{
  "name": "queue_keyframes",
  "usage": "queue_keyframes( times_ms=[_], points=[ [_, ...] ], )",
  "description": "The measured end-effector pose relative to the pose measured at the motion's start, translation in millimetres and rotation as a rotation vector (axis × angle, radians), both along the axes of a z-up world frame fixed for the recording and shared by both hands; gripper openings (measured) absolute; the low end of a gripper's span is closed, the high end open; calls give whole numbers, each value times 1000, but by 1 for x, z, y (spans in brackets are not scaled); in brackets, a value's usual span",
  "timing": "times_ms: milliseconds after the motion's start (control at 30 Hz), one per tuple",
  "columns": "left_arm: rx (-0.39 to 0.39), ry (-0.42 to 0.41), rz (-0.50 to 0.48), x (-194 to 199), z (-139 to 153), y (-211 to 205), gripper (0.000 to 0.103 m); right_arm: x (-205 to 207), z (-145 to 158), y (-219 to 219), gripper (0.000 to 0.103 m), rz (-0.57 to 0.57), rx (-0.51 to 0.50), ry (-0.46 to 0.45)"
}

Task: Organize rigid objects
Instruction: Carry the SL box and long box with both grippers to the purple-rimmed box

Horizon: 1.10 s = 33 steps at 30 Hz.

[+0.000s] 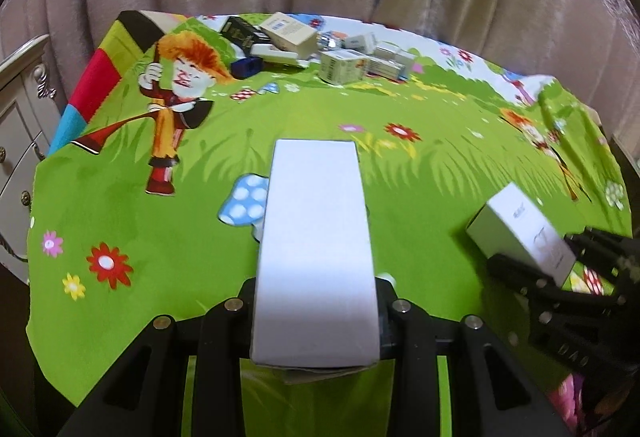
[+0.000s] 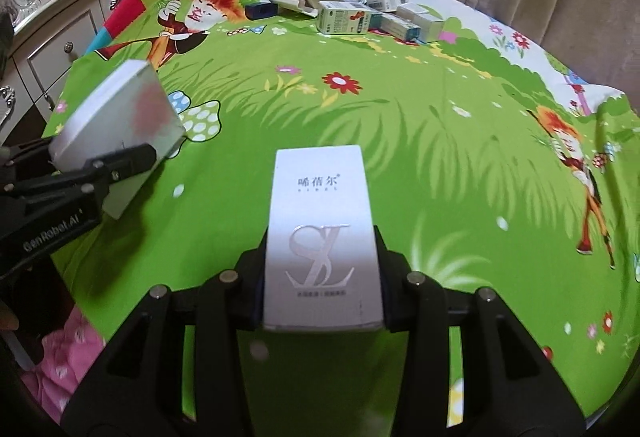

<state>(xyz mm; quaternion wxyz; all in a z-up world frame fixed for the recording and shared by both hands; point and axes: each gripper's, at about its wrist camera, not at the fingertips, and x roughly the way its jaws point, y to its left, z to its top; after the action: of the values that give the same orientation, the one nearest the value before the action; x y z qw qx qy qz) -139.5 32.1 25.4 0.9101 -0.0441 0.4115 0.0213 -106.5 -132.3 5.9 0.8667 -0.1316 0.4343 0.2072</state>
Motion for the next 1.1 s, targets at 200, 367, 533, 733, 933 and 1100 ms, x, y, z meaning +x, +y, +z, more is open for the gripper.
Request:
queue_keyframes(
  times_ms=[200, 367, 533, 733, 933, 1100],
  points=[
    [30, 4, -81, -16, 5, -27, 35, -19, 18, -34, 46, -28, 23, -9],
    [56, -10, -171, -27, 16, -56, 35, -40, 34, -69, 46, -56, 34, -23],
    [73, -15, -280, -35, 23, -92, 35, -59, 44, -104, 46, -114, 24, -39],
    [106, -10, -383, -45, 26, -128, 35, -78, 51, -147, 46, -196, 8, -44],
    [160, -12, -504, -55, 32, -169, 35, -96, 51, -191, 46, -288, -9, -30],
    [210, -30, -623, -64, 38, -211, 35, -114, 49, -228, 46, -361, -5, -19]
  ],
)
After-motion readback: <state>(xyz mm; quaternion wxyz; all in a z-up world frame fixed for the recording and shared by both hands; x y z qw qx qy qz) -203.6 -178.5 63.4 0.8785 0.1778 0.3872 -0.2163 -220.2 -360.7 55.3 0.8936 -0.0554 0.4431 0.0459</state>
